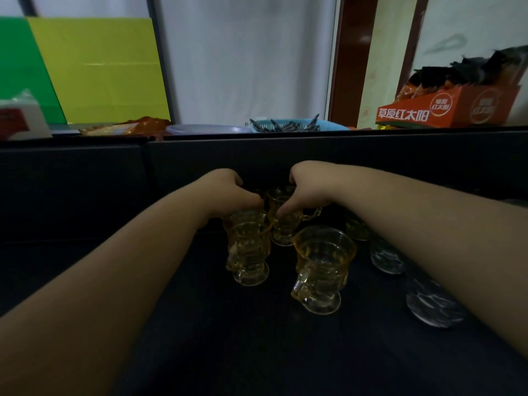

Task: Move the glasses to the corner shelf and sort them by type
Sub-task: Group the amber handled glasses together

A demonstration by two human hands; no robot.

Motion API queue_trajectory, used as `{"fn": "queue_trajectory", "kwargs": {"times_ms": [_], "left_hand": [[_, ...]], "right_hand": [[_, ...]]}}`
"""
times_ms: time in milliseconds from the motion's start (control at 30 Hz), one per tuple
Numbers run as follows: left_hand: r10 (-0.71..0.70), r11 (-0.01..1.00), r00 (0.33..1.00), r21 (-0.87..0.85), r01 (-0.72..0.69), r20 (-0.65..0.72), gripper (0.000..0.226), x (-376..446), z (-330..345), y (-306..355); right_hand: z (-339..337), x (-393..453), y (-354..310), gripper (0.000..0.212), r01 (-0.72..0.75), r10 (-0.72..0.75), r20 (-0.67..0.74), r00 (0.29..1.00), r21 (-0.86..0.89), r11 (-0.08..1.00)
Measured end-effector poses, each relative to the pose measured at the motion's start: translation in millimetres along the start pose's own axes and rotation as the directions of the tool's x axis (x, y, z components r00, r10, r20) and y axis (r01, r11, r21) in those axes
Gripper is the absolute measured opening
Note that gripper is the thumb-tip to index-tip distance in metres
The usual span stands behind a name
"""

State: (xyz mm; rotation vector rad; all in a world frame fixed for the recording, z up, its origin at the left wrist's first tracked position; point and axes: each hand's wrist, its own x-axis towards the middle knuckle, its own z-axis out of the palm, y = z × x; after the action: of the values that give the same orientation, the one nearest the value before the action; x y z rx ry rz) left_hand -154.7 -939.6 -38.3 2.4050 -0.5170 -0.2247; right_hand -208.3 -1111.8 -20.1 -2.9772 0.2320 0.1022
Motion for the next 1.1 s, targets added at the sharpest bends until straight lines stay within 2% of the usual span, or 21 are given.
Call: {"fn": "queue_trajectory", "kwargs": {"times_ms": [133, 233, 300, 367, 433, 533, 600, 700, 767, 933, 1100], "left_hand": [[0.005, 0.997, 1.0, -0.074, -0.005, 0.003, 0.076, 1.5, 1.5, -4.0], [0.007, 0.985, 0.997, -0.169, -0.02, -0.078, 0.078, -7.7, 7.4, -10.5], [0.019, 0.953, 0.987, -0.295, -0.066, -0.16, 0.074, -22.5, 10.8, -16.0], [0.012, 0.874, 0.978, -0.473, -0.11, -0.206, 0.074, -44.1, 16.0, -22.4], [-0.019, 0.784, 0.984, -0.613, -0.095, -0.177, 0.076, -68.9, 25.1, -29.8], [0.013, 0.699, 0.999, -0.714, -0.031, -0.03, 0.087, -95.6, 42.4, -35.8], [0.039, 0.711, 0.999, -0.702, -0.026, 0.002, 0.079, -99.0, 51.7, -37.3], [0.028, 0.781, 0.998, -0.622, -0.057, -0.056, 0.065, -96.2, 59.4, -38.7], [0.017, 0.783, 0.997, -0.62, -0.057, -0.07, 0.054, -94.7, 61.4, -40.8], [0.019, 0.76, 0.997, -0.647, -0.059, -0.069, 0.031, -96.0, 59.2, -43.8], [0.022, 0.752, 0.998, -0.656, -0.057, -0.062, 0.034, -93.1, 55.4, -47.7]], "right_hand": [[5.5, -2.7, 1.9, 0.066, -0.009, 0.014, -0.051, 0.999, 0.095, 0.995], [5.1, -15.6, 1.6, 0.071, -0.032, 0.052, -0.084, 0.995, 0.227, 0.973], [3.5, -33.2, -0.1, 0.069, -0.013, 0.076, -0.17, 0.982, 0.339, 0.941], [8.9, -59.3, -1.1, 0.068, 0.039, 0.116, -0.288, 0.951, 0.48, 0.876], [25.0, -89.6, -1.1, 0.068, 0.108, 0.177, -0.372, 0.911, 0.63, 0.769], [57.9, -127.5, -3.7, 0.069, 0.164, 0.256, -0.411, 0.875, 0.749, 0.642], [78.2, -137.8, -4.6, 0.079, 0.157, 0.288, -0.391, 0.874, 0.789, 0.594], [96.9, -139.8, -4.7, 0.1, 0.103, 0.291, -0.298, 0.909, 0.838, 0.536], [102.1, -136.8, -3.7, 0.105, 0.099, 0.291, -0.268, 0.919, 0.868, 0.487], [105.9, -127.9, -3.8, 0.09, 0.118, 0.313, -0.252, 0.916, 0.914, 0.389], [108.3, -117.9, -2.5, 0.082, 0.138, 0.301, -0.266, 0.916, 0.912, 0.386]]}}
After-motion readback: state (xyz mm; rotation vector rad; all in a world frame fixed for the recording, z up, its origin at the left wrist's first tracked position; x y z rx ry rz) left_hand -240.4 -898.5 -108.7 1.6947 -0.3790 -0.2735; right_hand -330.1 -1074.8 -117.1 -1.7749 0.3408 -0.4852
